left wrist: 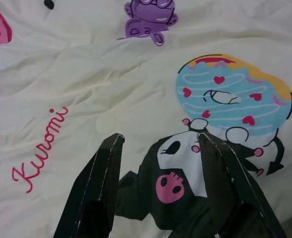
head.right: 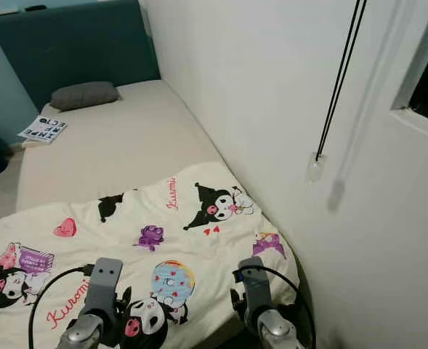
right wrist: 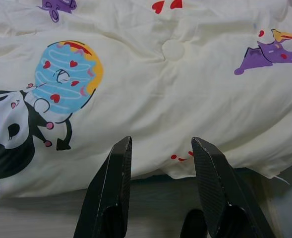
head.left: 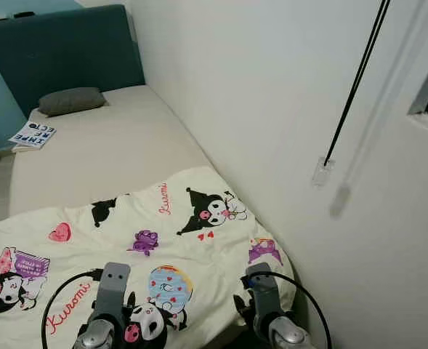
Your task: Clean up the room
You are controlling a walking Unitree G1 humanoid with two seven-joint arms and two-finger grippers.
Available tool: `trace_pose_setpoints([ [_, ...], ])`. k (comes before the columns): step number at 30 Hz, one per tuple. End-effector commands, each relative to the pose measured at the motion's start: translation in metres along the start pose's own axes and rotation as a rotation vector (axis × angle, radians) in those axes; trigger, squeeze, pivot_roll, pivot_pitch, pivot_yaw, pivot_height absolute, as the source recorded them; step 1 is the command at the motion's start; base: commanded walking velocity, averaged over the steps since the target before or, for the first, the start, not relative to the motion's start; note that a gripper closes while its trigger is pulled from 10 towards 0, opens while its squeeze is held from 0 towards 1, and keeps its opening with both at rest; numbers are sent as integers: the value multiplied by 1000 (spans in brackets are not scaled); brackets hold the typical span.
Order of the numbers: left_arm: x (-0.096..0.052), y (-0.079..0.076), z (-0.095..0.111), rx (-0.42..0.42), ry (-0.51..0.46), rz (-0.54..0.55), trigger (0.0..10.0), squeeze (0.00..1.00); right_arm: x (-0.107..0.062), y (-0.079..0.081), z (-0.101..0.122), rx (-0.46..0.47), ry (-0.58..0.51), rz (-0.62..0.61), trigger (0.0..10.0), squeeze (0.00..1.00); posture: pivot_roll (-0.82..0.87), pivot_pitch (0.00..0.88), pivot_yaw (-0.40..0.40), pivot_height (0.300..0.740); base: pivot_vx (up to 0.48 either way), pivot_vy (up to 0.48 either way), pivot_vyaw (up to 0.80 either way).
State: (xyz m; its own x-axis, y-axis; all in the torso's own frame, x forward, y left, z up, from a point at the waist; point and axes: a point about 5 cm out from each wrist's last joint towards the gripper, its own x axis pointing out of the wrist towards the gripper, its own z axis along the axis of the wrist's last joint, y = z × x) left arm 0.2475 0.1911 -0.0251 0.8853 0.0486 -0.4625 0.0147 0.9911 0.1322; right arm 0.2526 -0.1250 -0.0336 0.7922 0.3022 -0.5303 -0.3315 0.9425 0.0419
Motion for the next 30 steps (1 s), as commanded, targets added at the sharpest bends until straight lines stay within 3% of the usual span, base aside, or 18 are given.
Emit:
trace_pose_setpoints([
  [1, -1, 0, -2, 12, 5, -4, 10000, 0, 1, 4, 2, 1, -15, 18, 10000, 0, 49, 78, 14, 740, 0, 0, 0],
  [18, 0, -3, 2, -2, -37, -10, 10000, 0, 1, 12, 3, -12, -57, 87, 10000, 0, 49, 85, 14, 740, 0, 0, 800],
  [20, 0, -3, 4, -3, -46, -19, 10000, 0, -1, 7, 2, 35, -59, 56, 10000, 0, 52, 88, 16, 740, 0, 0, 0],
  [24, 1, -3, 7, -6, -66, -19, 10000, 0, -1, 6, 1, 40, -60, 51, 10000, 0, 53, 87, 18, 740, 0, 0, 0],
  [30, 3, -4, 12, 5, -90, -18, 10000, 0, -1, 6, 1, 44, -64, 49, 10000, 0, 52, 83, 22, 740, 0, -480, 0],
])
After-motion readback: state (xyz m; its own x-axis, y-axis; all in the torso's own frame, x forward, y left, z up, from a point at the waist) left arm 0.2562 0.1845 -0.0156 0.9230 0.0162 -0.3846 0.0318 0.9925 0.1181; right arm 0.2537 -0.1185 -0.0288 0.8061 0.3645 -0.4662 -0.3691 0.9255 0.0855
